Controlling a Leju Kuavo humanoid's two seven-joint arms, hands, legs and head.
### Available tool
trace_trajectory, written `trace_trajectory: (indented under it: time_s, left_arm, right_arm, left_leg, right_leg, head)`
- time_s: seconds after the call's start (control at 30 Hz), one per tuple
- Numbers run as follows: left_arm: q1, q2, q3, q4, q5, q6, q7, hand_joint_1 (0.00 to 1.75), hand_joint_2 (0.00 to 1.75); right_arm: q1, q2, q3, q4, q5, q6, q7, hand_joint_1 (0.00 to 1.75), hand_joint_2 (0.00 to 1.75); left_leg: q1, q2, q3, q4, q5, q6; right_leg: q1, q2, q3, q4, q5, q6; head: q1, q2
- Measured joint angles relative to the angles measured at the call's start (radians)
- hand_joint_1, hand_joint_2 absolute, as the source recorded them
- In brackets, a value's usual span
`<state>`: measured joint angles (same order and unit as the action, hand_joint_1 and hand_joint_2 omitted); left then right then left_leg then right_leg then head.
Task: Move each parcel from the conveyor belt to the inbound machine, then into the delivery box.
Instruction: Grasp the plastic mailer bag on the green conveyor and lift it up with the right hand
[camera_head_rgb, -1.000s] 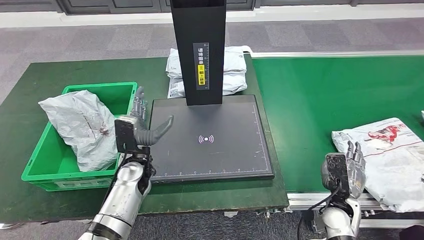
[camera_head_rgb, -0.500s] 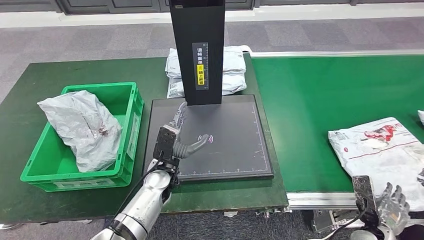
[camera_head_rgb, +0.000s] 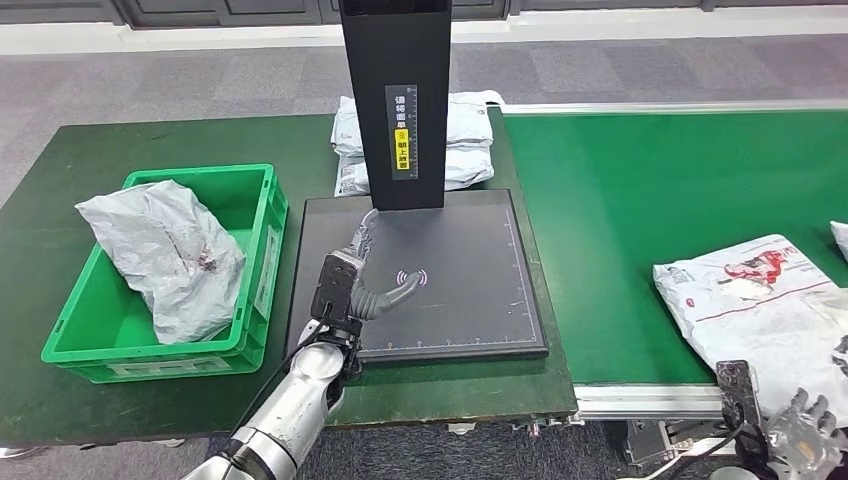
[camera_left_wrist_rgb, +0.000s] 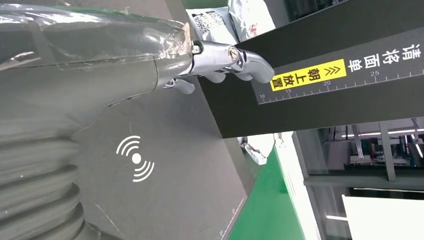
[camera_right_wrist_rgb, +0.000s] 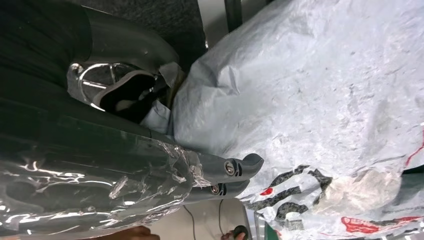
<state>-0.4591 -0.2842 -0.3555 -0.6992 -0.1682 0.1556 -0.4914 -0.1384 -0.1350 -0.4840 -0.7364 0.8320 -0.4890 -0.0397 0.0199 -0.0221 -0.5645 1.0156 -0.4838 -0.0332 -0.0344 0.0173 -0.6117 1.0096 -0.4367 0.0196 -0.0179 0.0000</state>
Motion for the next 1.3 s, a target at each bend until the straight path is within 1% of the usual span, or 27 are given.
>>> trace_trajectory:
  time_s: [0.1,0.23,0.37,0.47,0.67,0.77,0.9,0.97,1.03,1.1,1.2,1.3]
  left_arm:
    - [-0.001,0.000,0.000,0.004,0.013,-0.002,0.000,0.00,1.75]
    - [-0.002,0.001,0.000,0.008,0.025,-0.012,0.000,0.00,1.75]
    - [-0.010,0.002,0.000,0.016,0.033,-0.026,0.000,0.00,1.75]
    - [-0.018,0.005,0.000,0.022,0.044,-0.030,0.000,0.00,1.75]
    - [-0.018,0.012,0.000,0.023,0.054,-0.021,-0.001,0.00,1.75]
    - [-0.014,0.016,0.001,0.022,0.056,-0.009,-0.002,0.00,1.75]
    - [-0.001,0.021,0.005,0.015,0.056,0.008,0.000,0.00,1.75]
    - [0.007,0.024,0.006,0.008,0.054,0.015,0.001,0.00,1.75]
    - [0.013,0.026,0.010,0.001,0.050,0.018,0.002,0.00,1.75]
    - [0.017,0.027,0.012,-0.005,0.045,0.019,0.003,0.00,1.75]
    - [0.019,0.027,0.013,-0.011,0.041,0.019,0.003,0.00,1.75]
    - [0.020,0.027,0.015,-0.013,0.041,0.019,0.003,0.00,1.75]
  right_arm:
    - [-0.018,-0.012,-0.005,0.023,0.031,0.026,0.033,0.00,1.75]
    - [-0.039,-0.033,-0.006,0.077,0.063,0.101,0.081,0.02,1.75]
    - [-0.050,-0.049,-0.006,0.129,0.090,0.189,0.104,1.75,1.75]
    - [-0.064,-0.055,-0.006,0.152,0.099,0.213,0.090,1.75,1.75]
    - [-0.095,-0.059,-0.005,0.156,0.107,0.192,0.044,1.75,1.75]
    - [-0.093,-0.052,0.003,0.126,0.115,0.174,0.037,1.75,1.75]
    - [-0.044,-0.012,0.042,-0.018,0.135,0.147,0.040,1.75,1.75]
    - [-0.015,0.014,0.073,-0.120,0.122,0.133,0.010,1.75,1.75]
    - [0.007,0.038,0.117,-0.238,0.097,0.123,-0.016,1.75,1.75]
    - [0.018,0.056,0.172,-0.349,0.078,0.123,-0.013,1.75,1.75]
    - [0.025,0.069,0.234,-0.460,0.062,0.122,0.004,1.75,1.75]
    - [0.034,0.074,0.263,-0.516,0.047,0.116,0.003,1.75,1.75]
  left_leg:
    - [0.000,0.000,0.000,0.000,0.000,0.000]
    - [0.000,0.000,0.000,0.000,0.000,0.000]
    - [0.000,0.000,0.000,0.000,0.000,0.000]
    - [0.000,0.001,0.000,0.000,0.000,0.000]
    - [0.000,0.003,0.001,0.000,0.000,0.000]
    - [0.000,0.002,0.001,0.000,0.000,0.000]
    - [0.000,0.001,0.000,0.000,0.001,0.000]
    - [0.000,0.001,-0.001,-0.001,0.001,0.000]
    - [0.001,0.001,-0.002,-0.001,0.001,0.000]
    - [0.001,0.001,-0.001,-0.001,0.001,0.000]
    - [0.000,-0.001,-0.001,-0.001,0.001,0.000]
    - [0.000,-0.002,-0.002,0.000,0.001,0.000]
  right_leg:
    - [0.000,0.000,0.000,0.000,0.000,0.000]
    - [0.000,0.000,0.000,0.000,0.000,0.000]
    - [0.000,0.000,0.000,0.000,0.000,0.000]
    - [0.000,0.000,0.000,0.000,0.000,0.000]
    - [0.000,0.002,0.001,0.000,0.001,0.001]
    - [0.000,0.002,0.001,0.000,0.001,0.001]
    - [0.000,0.001,0.001,0.000,0.001,0.001]
    - [0.000,0.001,0.001,0.001,0.001,0.001]
    - [0.000,0.001,0.000,0.001,0.001,0.001]
    - [0.000,0.001,-0.001,0.001,0.001,0.001]
    - [0.000,-0.001,-0.001,0.001,0.001,0.001]
    - [0.000,-0.002,0.000,0.001,0.001,0.001]
  head:
    - [0.000,0.000]
    - [0.000,0.000]
    - [0.000,0.000]
    - [0.000,0.000]
    - [0.000,0.000]
    - [0.000,0.000]
    - [0.000,0.000]
    - [0.000,0.000]
    - [0.000,0.000]
    - [0.000,0.000]
    - [0.000,0.000]
    - [0.000,0.000]
